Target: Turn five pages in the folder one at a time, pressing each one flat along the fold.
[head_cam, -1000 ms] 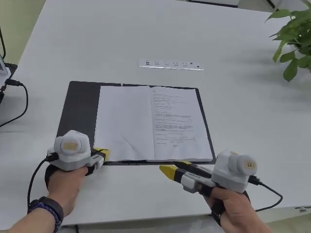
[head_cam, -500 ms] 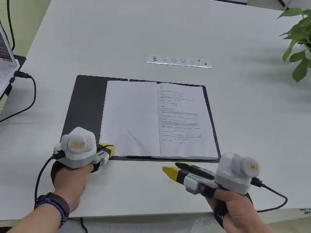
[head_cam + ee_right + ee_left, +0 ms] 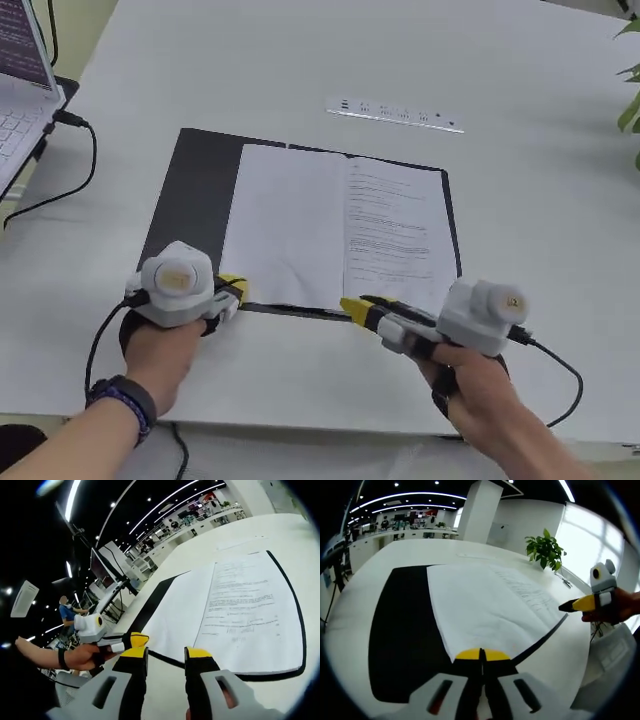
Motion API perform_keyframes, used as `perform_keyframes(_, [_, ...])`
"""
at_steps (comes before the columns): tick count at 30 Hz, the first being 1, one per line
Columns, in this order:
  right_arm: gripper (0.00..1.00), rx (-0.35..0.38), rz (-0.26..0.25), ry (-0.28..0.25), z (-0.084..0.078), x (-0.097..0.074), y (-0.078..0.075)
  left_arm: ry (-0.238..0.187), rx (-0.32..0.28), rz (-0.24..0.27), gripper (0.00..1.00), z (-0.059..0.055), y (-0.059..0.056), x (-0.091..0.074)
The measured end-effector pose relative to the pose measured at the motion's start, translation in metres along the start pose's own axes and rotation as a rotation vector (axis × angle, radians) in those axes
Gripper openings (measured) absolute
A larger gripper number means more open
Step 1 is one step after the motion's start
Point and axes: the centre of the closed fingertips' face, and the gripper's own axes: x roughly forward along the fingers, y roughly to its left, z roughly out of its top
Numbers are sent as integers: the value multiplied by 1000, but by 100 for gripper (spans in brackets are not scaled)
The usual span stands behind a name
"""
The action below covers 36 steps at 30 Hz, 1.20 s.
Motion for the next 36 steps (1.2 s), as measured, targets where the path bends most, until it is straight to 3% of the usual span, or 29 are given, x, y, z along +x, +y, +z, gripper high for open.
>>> perform_keyframes(9, [18, 18, -17, -21, 17, 39, -20, -3, -27, -1, 0, 0, 2, 1])
perform_keyframes(16, [15, 16, -20, -40, 36, 57, -34, 26, -17, 0, 0, 0, 2, 2])
perform_keyframes(25, [12, 25, -31, -77, 62, 77, -55, 15, -33, -3, 0, 0, 2, 2])
perform_keyframes(30, [9, 28, -34, -76, 70, 90, -69, 19, -23, -5, 0, 1, 2, 2])
perform_keyframes(36, [5, 57, -39, -94, 73, 97, -68, 24, -10, -8, 0, 2, 3, 4])
